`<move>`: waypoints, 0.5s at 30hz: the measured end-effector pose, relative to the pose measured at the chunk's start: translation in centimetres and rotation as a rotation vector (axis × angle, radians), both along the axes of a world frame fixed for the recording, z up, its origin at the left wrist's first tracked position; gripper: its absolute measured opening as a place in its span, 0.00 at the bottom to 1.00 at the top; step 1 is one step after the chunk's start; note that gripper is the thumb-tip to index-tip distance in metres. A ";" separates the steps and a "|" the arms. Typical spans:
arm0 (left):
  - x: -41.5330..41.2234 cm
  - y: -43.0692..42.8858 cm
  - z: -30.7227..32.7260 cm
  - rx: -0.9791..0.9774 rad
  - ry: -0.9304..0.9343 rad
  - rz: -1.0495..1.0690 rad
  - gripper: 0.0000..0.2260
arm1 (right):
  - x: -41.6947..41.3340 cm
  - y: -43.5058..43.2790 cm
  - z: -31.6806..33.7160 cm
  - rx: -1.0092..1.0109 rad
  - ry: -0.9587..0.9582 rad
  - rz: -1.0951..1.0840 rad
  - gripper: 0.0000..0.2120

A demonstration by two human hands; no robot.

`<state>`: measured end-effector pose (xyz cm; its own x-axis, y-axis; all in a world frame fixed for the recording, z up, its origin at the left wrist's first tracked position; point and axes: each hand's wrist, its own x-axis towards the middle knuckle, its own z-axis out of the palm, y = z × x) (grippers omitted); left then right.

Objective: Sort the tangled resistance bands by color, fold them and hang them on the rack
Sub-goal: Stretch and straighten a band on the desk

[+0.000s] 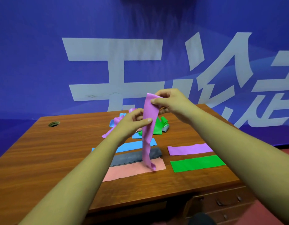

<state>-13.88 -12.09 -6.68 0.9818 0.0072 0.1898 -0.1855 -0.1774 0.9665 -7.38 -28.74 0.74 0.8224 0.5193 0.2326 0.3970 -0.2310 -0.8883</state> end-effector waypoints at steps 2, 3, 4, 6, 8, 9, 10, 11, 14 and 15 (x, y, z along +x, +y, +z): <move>0.1 -0.3 -1.0 -0.034 0.064 -0.083 0.18 | 0.5 -0.5 -0.4 -0.012 -0.008 -0.068 0.04; 0.1 -0.3 -1.6 -0.031 0.107 -0.110 0.19 | 0.8 -0.8 -0.7 -0.014 -0.001 -0.106 0.04; 0.0 -0.4 -2.1 -0.015 0.149 -0.128 0.20 | 1.1 -1.2 -1.0 0.003 0.022 -0.145 0.04; -0.1 -0.6 -3.1 0.034 0.220 -0.162 0.19 | 1.9 -2.1 -1.6 0.062 0.086 -0.231 0.07; -0.2 -0.8 -4.2 0.110 0.272 -0.187 0.17 | 3.0 -3.4 -2.2 0.109 0.126 -0.334 0.09; -0.2 -0.8 -4.8 0.142 0.287 -0.195 0.16 | 3.6 -4.1 -2.7 0.109 0.129 -0.388 0.09; -0.3 -0.8 -5.2 0.163 0.295 -0.199 0.16 | 4.2 -4.7 -3.4 0.093 0.131 -0.429 0.09; -0.3 -0.8 -5.6 0.177 0.305 -0.194 0.16 | 4.8 -5.4 -4.2 0.073 0.139 -0.454 0.08; 0.0 -0.9 -6.2 0.328 0.334 -0.156 0.13 | 6.1 -7.2 -6.7 0.032 0.159 -0.488 0.06; 0.1 -1.0 -6.5 0.427 0.339 -0.154 0.11 | 6.4 -7.8 -7.4 0.032 0.161 -0.506 0.05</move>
<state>-13.76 -13.06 -13.18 0.9720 -0.1489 -0.1817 0.0683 -0.5608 0.8251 -0.96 -36.52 -6.68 0.9948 0.0428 0.0920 0.1010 -0.3306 -0.9383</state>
